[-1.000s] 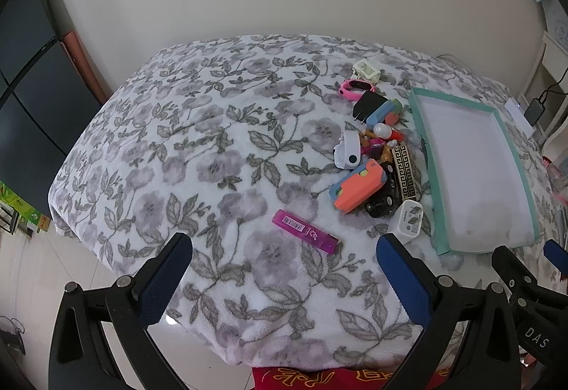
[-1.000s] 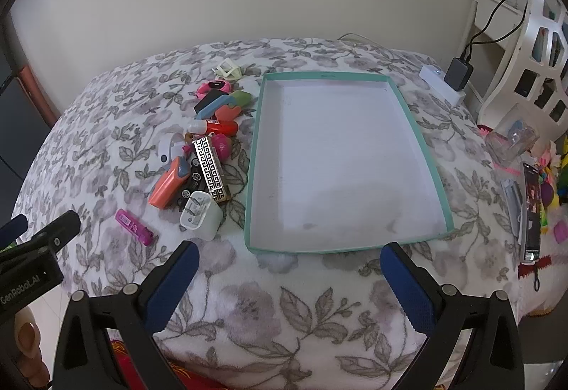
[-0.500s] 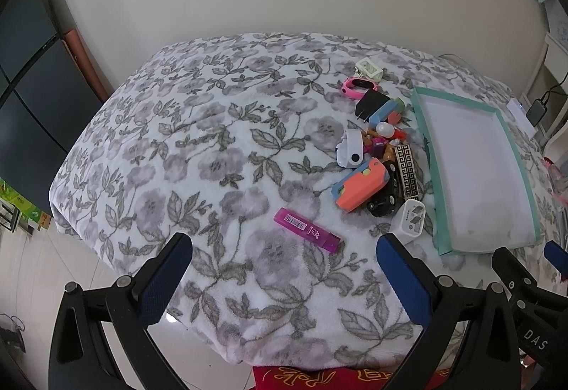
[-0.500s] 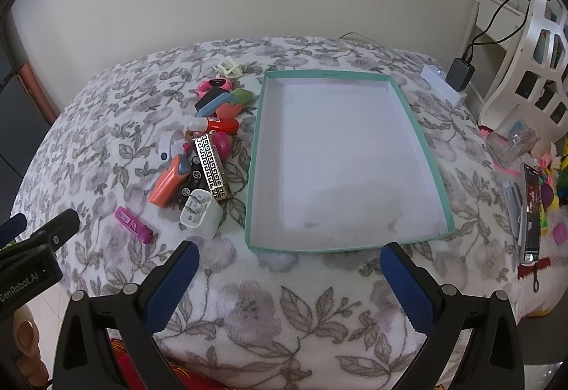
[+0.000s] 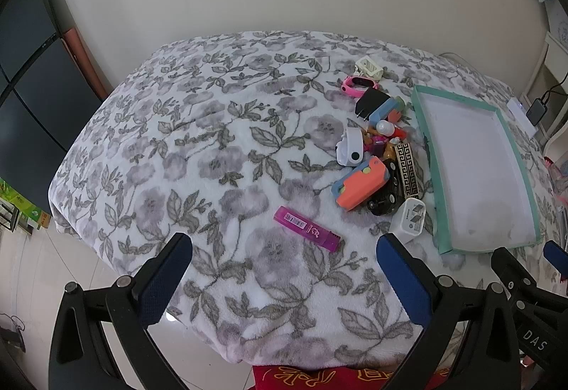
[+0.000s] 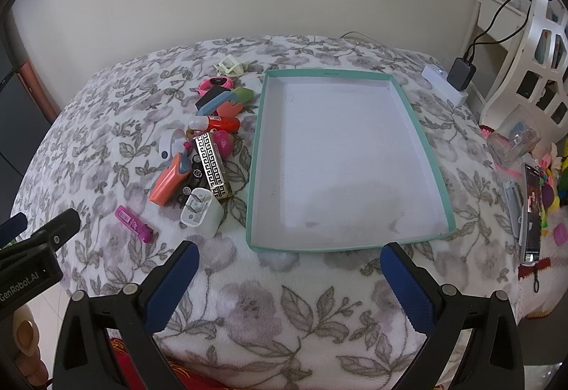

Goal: Organize rigid objects

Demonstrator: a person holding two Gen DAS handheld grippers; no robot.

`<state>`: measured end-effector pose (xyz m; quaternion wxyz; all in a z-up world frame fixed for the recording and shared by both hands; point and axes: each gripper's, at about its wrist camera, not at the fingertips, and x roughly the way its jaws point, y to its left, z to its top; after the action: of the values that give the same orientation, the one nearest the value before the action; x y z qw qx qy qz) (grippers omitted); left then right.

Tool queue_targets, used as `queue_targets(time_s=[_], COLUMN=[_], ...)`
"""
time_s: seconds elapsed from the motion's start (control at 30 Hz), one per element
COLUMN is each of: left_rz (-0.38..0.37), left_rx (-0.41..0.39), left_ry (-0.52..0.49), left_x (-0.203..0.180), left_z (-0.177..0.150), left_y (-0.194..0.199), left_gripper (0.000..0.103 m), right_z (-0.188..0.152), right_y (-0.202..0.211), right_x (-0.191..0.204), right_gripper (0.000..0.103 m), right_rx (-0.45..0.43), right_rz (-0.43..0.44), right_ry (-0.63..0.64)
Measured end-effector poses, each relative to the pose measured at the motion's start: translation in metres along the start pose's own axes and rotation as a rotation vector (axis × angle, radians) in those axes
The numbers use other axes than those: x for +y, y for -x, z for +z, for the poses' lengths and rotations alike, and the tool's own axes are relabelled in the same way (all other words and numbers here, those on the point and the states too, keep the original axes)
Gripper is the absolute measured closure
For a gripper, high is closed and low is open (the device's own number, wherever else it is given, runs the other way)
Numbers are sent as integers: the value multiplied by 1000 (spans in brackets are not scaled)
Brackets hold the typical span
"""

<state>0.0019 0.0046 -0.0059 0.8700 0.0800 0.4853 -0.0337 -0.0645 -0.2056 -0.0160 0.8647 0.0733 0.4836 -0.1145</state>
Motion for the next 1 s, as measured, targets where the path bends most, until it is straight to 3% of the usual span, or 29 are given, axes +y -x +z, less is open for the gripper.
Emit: queue_targets(time_s=[1.0], left_rz=[-2], left_rx=[0], left_ry=[0], left_x=[0], left_z=[1], left_y=[0], left_gripper=[0], right_z=[-4], right_y=[-2], right_x=[1], right_gripper=[0], right_rx=[7], right_rz=[5], right_ry=[-2])
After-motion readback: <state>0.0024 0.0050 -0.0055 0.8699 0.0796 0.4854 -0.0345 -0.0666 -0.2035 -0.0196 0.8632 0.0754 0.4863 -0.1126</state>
